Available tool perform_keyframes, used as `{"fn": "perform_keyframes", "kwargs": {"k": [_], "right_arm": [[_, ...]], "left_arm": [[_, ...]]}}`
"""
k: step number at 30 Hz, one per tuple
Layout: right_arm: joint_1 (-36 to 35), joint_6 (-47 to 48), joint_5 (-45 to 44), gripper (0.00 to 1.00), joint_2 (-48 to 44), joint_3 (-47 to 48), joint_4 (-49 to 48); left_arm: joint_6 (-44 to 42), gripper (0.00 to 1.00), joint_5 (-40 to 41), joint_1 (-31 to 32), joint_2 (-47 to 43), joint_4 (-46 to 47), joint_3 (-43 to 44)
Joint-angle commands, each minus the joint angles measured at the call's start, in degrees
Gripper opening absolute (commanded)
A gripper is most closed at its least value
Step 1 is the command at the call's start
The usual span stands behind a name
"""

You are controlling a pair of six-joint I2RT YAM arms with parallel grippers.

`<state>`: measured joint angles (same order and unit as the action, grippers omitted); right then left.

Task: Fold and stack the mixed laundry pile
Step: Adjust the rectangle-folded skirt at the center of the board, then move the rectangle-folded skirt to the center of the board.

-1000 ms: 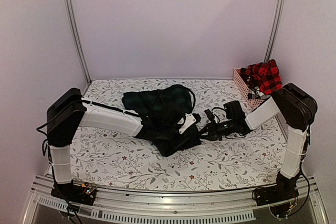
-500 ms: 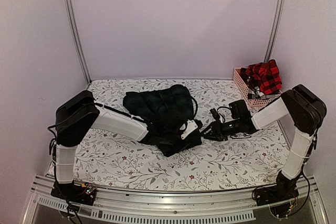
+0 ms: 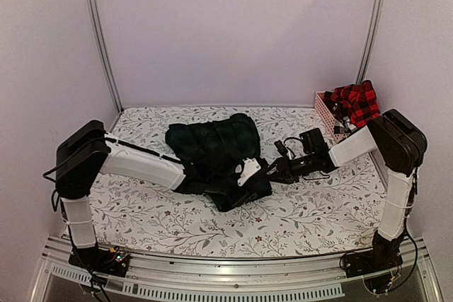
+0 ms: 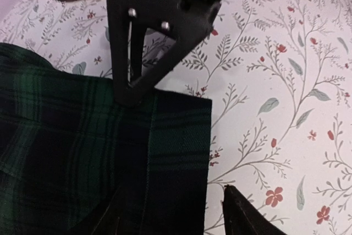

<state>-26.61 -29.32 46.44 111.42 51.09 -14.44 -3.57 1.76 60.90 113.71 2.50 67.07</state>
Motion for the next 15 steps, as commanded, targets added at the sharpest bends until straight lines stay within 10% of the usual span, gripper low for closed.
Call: {"fn": "perform_keyframes", "kwargs": {"k": [1, 15], "right_arm": [[-1.40, 2.89, 1.82, 0.42, 5.12, 2.56, 1.77], [-7.37, -1.76, 1.78, 0.18, 5.86, -5.47, -5.25]], "left_arm": [[3.30, 0.61, -2.54, -0.27, -10.94, 1.78, -2.58], [30.87, 0.53, -27.68, -16.51, -13.96, 29.27, -28.24]]}}
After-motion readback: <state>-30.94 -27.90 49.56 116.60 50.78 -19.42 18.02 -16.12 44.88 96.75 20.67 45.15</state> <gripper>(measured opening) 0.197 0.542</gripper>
